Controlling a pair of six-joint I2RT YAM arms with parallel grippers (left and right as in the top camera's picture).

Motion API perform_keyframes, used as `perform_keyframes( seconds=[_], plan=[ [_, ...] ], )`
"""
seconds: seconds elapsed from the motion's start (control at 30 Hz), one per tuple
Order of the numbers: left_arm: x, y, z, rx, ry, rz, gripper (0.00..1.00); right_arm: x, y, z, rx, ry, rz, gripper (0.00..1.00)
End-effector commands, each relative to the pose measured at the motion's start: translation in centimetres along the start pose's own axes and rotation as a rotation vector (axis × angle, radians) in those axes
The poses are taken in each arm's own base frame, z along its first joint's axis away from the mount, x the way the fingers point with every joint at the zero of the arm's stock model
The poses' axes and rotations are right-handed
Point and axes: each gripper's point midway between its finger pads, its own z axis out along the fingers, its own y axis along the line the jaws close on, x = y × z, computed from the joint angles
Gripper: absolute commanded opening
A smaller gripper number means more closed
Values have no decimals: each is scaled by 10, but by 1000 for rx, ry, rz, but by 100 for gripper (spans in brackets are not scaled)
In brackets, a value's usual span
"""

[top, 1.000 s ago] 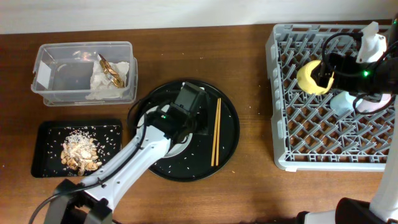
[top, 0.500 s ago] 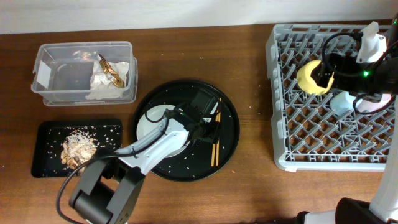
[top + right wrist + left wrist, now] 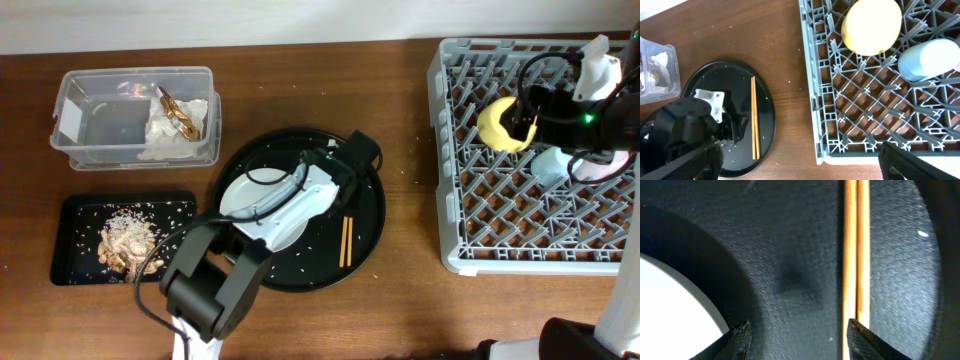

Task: Sort waste into correct bins and load items into the dishwasher rack
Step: 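Set the white plate down on the round tray and withdraw left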

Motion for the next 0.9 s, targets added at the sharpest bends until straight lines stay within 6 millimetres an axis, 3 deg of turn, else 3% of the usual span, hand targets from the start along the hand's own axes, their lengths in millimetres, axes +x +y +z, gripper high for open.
perform_keyframes(
  seconds=[0.0, 0.07, 0.2, 0.33, 0.5, 0.6, 0.73, 0.77, 0.8, 0.87],
  plan=[
    [-16, 0, -1, -16, -65, -42, 55, 0, -1, 2, 7, 7, -4, 98],
    [-16, -10, 0, 32, -56, -41, 54, 0, -1, 3, 7, 7, -4, 98],
    [-18, -10, 2, 33, -66, -43, 54, 0, -1, 2, 7, 7, -4, 98],
    [-4, -13, 26, 28, 0, -34, 53, 0, -1, 3, 7, 7, -4, 98],
    [-6, -17, 28, 50, -1, -35, 52, 0, -1, 3, 7, 7, -3, 98],
    [-3, -16, 32, 44, 7, -34, 41, 0, -1, 2, 7, 7, -4, 98],
    [10, -13, 57, 12, 60, -25, 31, 0, -1, 3, 7, 7, -3, 98],
    [7, -13, 55, 8, 49, -22, 29, 0, -1, 3, 7, 7, -4, 98],
    [5, -12, 51, 0, 50, -15, 19, 0, -1, 2, 7, 7, -3, 98],
    [-13, 2, 23, -90, 33, -11, 10, 0, -1, 2, 7, 7, -4, 98]
  ],
)
